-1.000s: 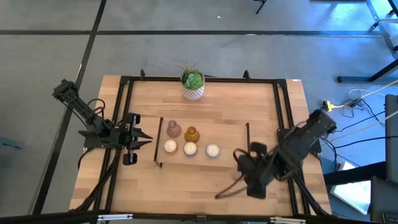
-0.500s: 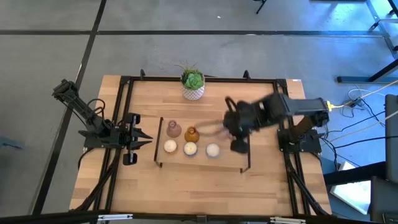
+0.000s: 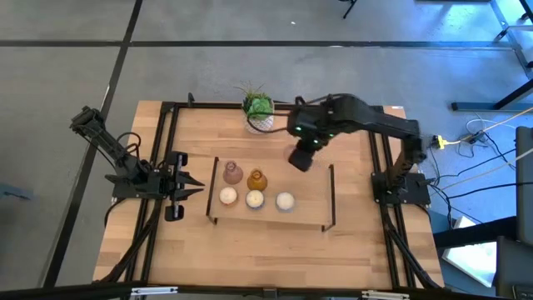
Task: Pick & Place candle stick holders
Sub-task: Put the pink glass candle holder on the shelf
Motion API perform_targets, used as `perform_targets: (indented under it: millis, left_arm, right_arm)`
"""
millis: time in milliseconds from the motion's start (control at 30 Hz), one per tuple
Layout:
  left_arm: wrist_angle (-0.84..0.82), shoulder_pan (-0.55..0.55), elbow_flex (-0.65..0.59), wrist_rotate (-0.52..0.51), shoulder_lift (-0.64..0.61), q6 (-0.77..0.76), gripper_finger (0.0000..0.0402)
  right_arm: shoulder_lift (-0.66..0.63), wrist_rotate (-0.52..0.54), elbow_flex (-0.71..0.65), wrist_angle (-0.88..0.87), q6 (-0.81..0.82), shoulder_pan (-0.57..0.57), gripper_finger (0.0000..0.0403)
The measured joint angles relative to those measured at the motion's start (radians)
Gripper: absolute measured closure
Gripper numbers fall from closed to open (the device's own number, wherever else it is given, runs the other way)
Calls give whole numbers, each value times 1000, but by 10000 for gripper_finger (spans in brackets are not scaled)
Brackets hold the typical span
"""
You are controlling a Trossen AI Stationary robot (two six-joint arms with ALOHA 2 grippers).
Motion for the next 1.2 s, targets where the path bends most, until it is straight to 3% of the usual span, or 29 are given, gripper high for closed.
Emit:
perform_targets:
  millis: [200, 1200]
  left_arm:
    - [0, 0, 0, 0, 0, 0, 365]
    - [0, 0, 0, -2, 0, 7, 365]
  right_arm:
    - [76, -81, -1, -1, -5, -32, 375]
    - [137, -111, -2, 14, 24, 64, 375]
